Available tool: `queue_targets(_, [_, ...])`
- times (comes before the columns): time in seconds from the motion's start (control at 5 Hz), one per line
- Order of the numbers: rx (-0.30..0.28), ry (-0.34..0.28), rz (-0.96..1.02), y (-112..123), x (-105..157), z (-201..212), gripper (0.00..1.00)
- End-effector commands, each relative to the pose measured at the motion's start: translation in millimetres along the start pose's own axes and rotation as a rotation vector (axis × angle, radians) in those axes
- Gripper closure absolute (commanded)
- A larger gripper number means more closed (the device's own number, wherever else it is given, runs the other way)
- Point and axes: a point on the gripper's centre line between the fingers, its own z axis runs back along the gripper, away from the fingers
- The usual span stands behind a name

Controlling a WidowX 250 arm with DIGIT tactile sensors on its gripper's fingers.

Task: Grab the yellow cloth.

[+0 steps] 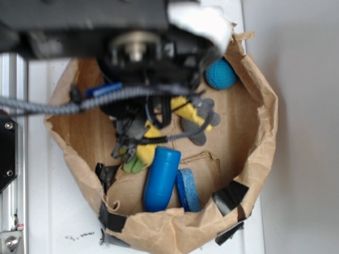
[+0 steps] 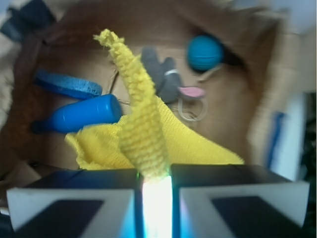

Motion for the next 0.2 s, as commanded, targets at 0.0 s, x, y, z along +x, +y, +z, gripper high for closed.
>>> queue_targets(0.0, [0.111,-0.058,0.028,-17.6,2.2,25.4,1.00])
